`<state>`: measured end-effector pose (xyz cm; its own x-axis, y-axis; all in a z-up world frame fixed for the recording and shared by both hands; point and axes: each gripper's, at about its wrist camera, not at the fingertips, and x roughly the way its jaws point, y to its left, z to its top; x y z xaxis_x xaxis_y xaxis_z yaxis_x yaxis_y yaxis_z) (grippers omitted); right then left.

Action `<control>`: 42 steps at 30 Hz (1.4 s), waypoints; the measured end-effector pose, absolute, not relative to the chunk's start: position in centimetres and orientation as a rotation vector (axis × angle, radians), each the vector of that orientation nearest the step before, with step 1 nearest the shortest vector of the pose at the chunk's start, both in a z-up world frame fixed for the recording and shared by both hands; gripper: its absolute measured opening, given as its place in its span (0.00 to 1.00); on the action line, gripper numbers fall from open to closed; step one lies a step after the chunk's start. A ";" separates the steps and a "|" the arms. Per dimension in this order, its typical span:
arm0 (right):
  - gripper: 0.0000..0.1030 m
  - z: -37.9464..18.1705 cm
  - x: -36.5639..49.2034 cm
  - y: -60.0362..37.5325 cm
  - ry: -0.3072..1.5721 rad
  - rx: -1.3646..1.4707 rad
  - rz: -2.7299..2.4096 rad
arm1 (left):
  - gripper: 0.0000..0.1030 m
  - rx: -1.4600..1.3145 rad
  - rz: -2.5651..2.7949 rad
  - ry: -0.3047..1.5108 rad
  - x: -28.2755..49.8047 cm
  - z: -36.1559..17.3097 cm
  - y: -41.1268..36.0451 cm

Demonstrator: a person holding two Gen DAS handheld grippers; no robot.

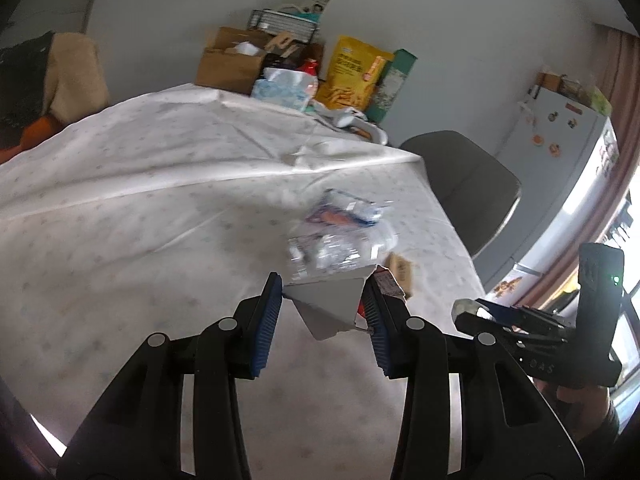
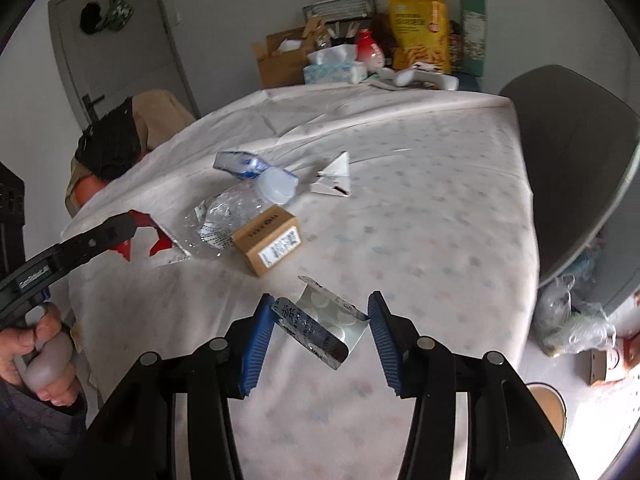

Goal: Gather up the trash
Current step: 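Grasp the white paper scrap with the left tool while the right tool grasps the clear blister pack, then carry the paper scrap with the left tool while the right tool carries the blister pack to the bin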

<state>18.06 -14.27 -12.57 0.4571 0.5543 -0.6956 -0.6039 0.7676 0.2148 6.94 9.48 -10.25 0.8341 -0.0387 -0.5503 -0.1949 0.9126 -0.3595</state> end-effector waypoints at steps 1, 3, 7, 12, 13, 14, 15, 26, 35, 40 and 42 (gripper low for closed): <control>0.47 -12.5 18.0 -15.0 0.827 -0.051 0.703 | 0.40 -0.415 0.077 0.581 7.1 -10.1 9.1; 0.47 -12.2 18.1 -16.8 0.814 -0.011 0.672 | 0.40 -0.404 0.050 0.574 7.8 -9.6 8.1; 0.47 -11.7 18.0 -20.3 0.788 0.036 0.602 | 0.40 -0.389 0.007 0.563 9.2 -8.8 6.2; 0.47 -11.5 18.3 -24.5 0.775 0.072 0.515 | 0.40 -0.371 -0.057 0.563 11.2 -8.1 3.6; 0.47 -11.5 18.3 -25.2 0.772 0.080 0.499 | 0.40 -0.363 -0.074 0.563 11.7 -7.9 2.8; 0.47 -11.4 18.4 -25.8 0.770 0.086 0.488 | 0.40 -0.356 -0.089 0.563 12.2 -7.7 2.1; 0.47 -11.4 18.4 -26.9 0.765 0.098 0.467 | 0.40 -0.348 -0.103 0.564 12.6 -7.6 1.4; 0.47 -11.8 18.9 -34.8 0.740 0.179 0.316 | 0.40 -0.292 -0.232 0.601 16.8 -7.0 -5.5; 0.48 -13.1 19.0 -39.8 0.735 0.239 0.232 | 0.40 -0.245 -0.312 0.640 19.6 -7.1 -11.1; 0.48 -14.6 19.4 -42.4 0.742 0.282 0.184 | 0.40 -0.222 -0.350 0.665 21.2 -7.6 -14.1; 0.48 -15.3 19.6 -43.3 0.748 0.299 0.167 | 0.40 -0.213 -0.361 0.677 21.8 -7.8 -15.2</control>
<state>19.60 -43.30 -15.30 0.7224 0.2540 -0.6431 -0.0427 0.9447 0.3252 21.82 -15.24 -7.80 0.7207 -0.3926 -0.5714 0.2561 0.9167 -0.3068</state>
